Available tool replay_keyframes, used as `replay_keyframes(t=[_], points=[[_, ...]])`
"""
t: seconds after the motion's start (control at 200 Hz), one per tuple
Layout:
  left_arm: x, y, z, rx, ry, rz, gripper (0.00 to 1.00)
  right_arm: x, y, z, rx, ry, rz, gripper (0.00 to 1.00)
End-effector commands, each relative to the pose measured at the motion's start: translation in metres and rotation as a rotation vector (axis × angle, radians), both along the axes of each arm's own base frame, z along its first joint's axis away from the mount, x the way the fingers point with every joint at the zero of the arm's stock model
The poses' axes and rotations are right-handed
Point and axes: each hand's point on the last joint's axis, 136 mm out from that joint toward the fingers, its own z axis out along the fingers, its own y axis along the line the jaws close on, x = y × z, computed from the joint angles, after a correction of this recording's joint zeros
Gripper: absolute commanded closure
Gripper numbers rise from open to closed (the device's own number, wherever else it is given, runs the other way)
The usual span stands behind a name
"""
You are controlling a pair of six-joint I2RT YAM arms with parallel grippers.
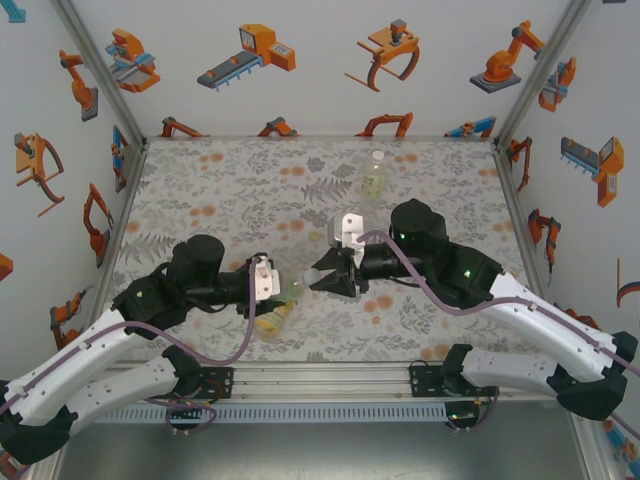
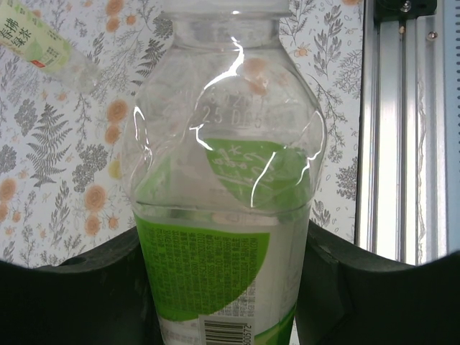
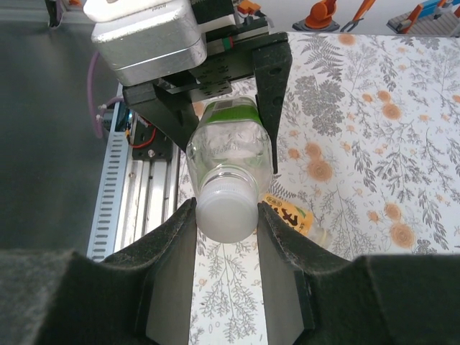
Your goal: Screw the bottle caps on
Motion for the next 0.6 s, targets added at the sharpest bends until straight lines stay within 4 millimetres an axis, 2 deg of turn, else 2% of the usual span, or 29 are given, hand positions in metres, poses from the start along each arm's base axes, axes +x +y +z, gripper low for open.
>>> replay_keyframes(t=[0.0, 0.27, 0.596], points=[[-0.010, -0.005, 0.019, -0.043, -0.035, -0.067, 1.00, -0.007, 0.002, 0.008, 0.006, -0.034, 0.047, 0.94], [-0.011, -0.007, 0.021, -0.059, -0.016, -0.074, 1.00, -0.012, 0.004, -0.002, -0.033, -0.071, 0.074, 0.94], [-0.010, -0.012, 0.024, -0.088, 0.040, -0.060, 1.00, -0.032, 0.001, -0.013, -0.052, -0.170, 0.174, 0.98]])
